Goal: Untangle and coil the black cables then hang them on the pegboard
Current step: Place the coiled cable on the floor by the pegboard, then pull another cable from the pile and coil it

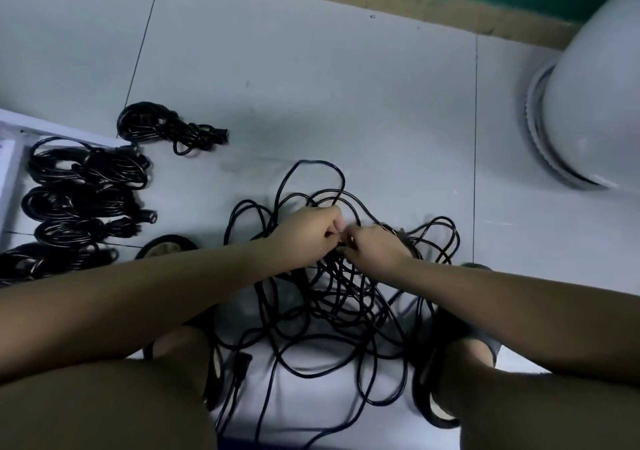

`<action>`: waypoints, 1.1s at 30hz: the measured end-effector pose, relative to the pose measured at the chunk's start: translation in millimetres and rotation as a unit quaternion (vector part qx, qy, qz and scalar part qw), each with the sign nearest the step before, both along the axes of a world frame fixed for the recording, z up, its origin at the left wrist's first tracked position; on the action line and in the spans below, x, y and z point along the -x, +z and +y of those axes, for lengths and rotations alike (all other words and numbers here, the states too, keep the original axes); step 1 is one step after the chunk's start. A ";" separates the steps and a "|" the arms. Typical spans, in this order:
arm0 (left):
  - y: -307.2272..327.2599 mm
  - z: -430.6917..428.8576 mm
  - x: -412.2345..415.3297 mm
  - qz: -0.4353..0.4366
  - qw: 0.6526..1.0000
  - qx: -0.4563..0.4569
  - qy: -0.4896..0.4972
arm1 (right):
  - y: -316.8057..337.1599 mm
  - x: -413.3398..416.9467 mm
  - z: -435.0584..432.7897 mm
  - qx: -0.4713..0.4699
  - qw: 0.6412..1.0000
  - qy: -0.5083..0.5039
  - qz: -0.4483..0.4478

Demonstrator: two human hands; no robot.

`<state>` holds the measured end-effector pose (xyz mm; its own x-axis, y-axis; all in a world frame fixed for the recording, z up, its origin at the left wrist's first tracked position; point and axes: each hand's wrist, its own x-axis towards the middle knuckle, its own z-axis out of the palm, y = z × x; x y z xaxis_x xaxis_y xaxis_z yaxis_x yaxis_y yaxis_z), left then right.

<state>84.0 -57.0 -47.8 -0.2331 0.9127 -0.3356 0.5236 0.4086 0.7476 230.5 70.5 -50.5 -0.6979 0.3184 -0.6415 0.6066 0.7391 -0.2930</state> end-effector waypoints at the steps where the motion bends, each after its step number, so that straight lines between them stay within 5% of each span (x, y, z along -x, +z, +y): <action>1: -5.1 -1.7 1.1 0.003 1.000 0.022 -0.008 | -0.8 -0.8 0.0 0.015 1.000 -0.007 0.006; 9: -25.7 -10.3 0.0 0.031 0.998 0.051 -0.037 | -5.8 5.7 -1.1 0.025 0.987 0.147 -0.063; 21: -13.6 -8.3 -1.5 -0.155 0.981 0.110 0.032 | 14.8 -18.1 29.6 -0.151 0.969 0.131 0.149; 33: 124.0 19.6 19.0 -0.037 0.996 0.040 0.074 | 138.4 9.9 54.9 -0.189 0.921 0.067 0.333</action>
